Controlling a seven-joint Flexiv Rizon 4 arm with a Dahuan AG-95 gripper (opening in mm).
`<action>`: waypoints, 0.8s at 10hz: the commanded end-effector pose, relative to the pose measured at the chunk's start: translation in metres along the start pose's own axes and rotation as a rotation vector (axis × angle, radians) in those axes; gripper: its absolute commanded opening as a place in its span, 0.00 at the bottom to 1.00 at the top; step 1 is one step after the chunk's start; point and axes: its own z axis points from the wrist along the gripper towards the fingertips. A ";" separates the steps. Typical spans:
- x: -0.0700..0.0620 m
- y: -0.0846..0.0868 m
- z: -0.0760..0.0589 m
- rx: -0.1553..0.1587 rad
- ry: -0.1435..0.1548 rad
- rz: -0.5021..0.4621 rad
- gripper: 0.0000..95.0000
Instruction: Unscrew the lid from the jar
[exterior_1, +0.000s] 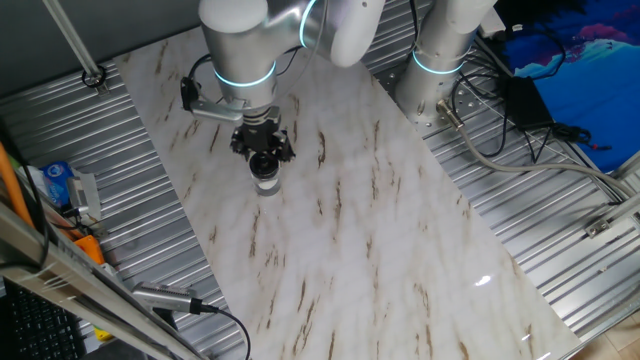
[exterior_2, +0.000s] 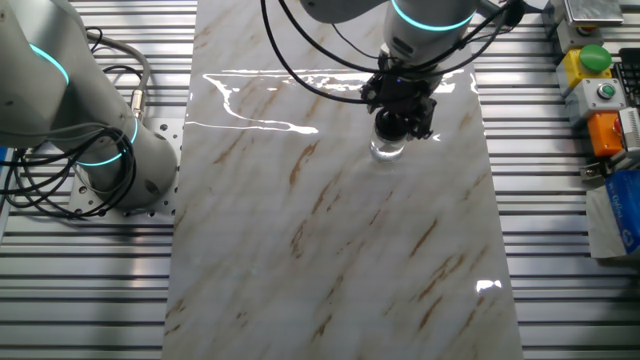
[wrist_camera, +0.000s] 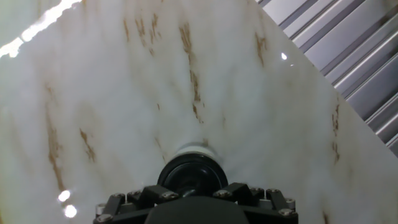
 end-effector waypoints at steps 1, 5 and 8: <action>0.001 0.001 0.000 0.001 0.001 0.011 0.80; 0.001 0.001 0.000 0.000 0.002 0.028 0.80; 0.001 0.000 0.002 -0.004 0.005 0.044 0.60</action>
